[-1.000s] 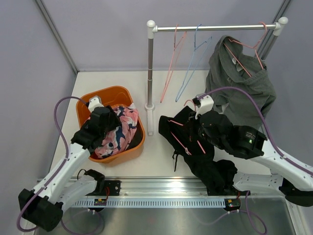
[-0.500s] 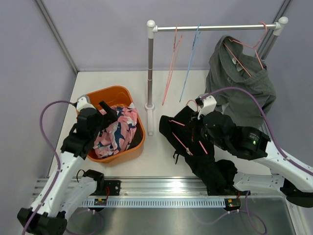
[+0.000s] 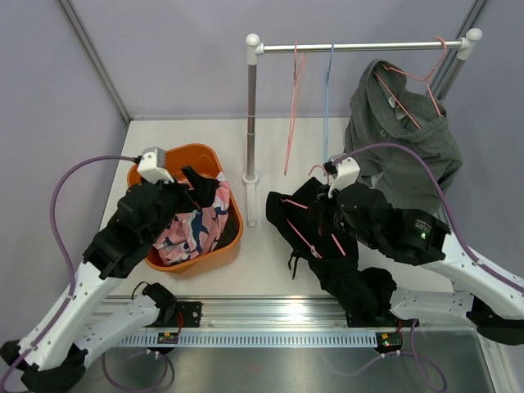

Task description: Remove the shorts from the hanger

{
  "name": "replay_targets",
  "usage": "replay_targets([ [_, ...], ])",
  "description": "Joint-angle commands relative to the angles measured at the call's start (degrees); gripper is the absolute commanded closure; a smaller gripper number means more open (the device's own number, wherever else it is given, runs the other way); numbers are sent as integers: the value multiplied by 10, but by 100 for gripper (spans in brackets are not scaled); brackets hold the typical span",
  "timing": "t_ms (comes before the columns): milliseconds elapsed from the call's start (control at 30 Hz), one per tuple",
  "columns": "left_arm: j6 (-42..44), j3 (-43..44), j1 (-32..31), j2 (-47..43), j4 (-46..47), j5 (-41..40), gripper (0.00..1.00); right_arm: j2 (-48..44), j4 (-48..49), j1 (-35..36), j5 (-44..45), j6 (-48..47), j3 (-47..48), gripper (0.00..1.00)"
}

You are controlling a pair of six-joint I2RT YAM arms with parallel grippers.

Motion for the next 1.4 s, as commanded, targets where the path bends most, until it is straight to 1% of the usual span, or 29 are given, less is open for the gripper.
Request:
replay_targets([
  [0,4,27,-101,44,23,-70,1,9,25,6,19,-4,39,100],
  [33,-1,28,-151,55,27,-83,1,11,25,6,19,-4,42,100],
  [100,-5,32,-202,78,47,-122,1,17,25,5,20,-4,45,100],
  [133,-8,34,-243,102,54,-133,1,18,24,5,20,-3,46,100],
  [167,-9,37,-259,114,65,-153,1,19,24,5,20,-3,47,100],
  [233,-10,46,-293,135,76,-160,1,22,20,5,21,-3,50,100],
  [433,-2,75,-341,205,111,-167,1,24,14,6,22,0,53,100],
  [633,-3,82,-357,246,129,-168,1,27,12,5,23,2,53,100],
  [733,-10,82,-357,261,126,-169,5,26,10,5,23,2,55,100],
  [767,-12,82,-357,263,120,-173,10,24,8,6,25,1,55,100],
  [867,-19,78,-356,269,116,-185,15,19,4,5,29,0,60,100],
  [967,-18,76,-356,273,120,-189,23,17,0,5,29,-1,66,100],
  [1000,-17,77,-357,274,121,-191,30,16,-1,5,29,-1,68,100],
  [1067,-13,80,-356,284,124,-193,37,16,-1,6,28,-1,68,100],
  [1100,-8,85,-356,287,123,-194,42,15,-2,5,27,0,67,100],
  [1133,-7,89,-356,292,120,-198,54,14,-2,6,26,-1,67,100],
  [1200,0,93,-355,303,119,-202,66,10,-4,5,26,1,66,100],
  [1233,1,97,-354,306,119,-205,76,8,-5,5,26,1,66,100],
  [1300,4,100,-347,312,118,-206,86,1,-8,5,26,1,65,100],
  [1333,4,103,-342,313,116,-208,94,-2,-8,6,25,2,65,100],
  [1367,4,104,-331,312,114,-210,97,-6,-10,5,22,3,63,100],
])
